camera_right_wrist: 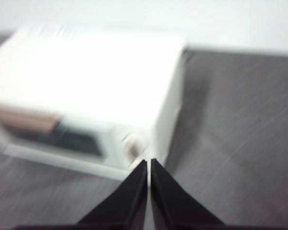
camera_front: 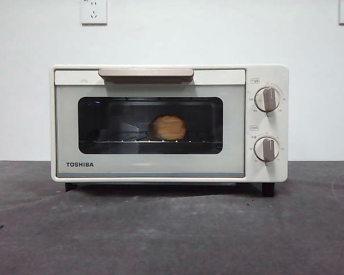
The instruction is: The left arm flap open the oven, the right arm pick bread and place it into oven, the left arm flap close the oven
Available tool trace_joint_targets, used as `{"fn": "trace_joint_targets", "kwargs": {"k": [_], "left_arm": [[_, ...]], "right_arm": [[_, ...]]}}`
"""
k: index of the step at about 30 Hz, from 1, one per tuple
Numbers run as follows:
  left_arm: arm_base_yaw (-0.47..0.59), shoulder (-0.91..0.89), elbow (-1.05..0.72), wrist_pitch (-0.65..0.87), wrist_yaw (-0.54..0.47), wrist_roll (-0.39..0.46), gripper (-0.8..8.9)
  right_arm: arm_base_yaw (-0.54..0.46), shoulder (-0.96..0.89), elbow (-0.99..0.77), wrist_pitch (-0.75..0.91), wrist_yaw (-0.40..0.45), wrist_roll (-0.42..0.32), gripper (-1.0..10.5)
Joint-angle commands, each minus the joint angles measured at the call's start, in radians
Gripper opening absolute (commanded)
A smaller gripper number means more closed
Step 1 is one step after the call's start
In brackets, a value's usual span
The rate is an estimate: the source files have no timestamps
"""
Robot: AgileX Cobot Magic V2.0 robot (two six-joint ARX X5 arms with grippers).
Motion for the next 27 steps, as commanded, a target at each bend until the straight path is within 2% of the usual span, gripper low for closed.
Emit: {"fn": "trace_joint_targets", "kwargs": {"k": [1, 7, 11, 18, 27], "left_arm": [[0.003, -0.001, -0.021, -0.007, -0.003, 0.012, 0.27], [0.003, -0.001, -0.020, -0.007, -0.003, 0.012, 0.27], [0.003, -0.001, -0.021, -0.007, -0.003, 0.012, 0.27], [0.003, -0.001, -0.020, -0.007, -0.003, 0.012, 0.27], [0.003, -0.001, -0.021, -0.007, -0.003, 0.012, 0.27]], "right_arm": [[-0.079, -0.061, -0.090, 0.150, -0.008, -0.093, 0.1], [-0.240, -0.235, -0.396, 0.502, -0.119, -0.143, 0.1], [-0.317, -0.349, -0.589, 0.663, -0.191, -0.184, 0.1], [-0.368, -0.538, -0.824, 0.722, -0.192, -0.183, 0.1], [-0.372, -0.700, -1.015, 0.725, -0.192, -0.175, 0.1]]}}
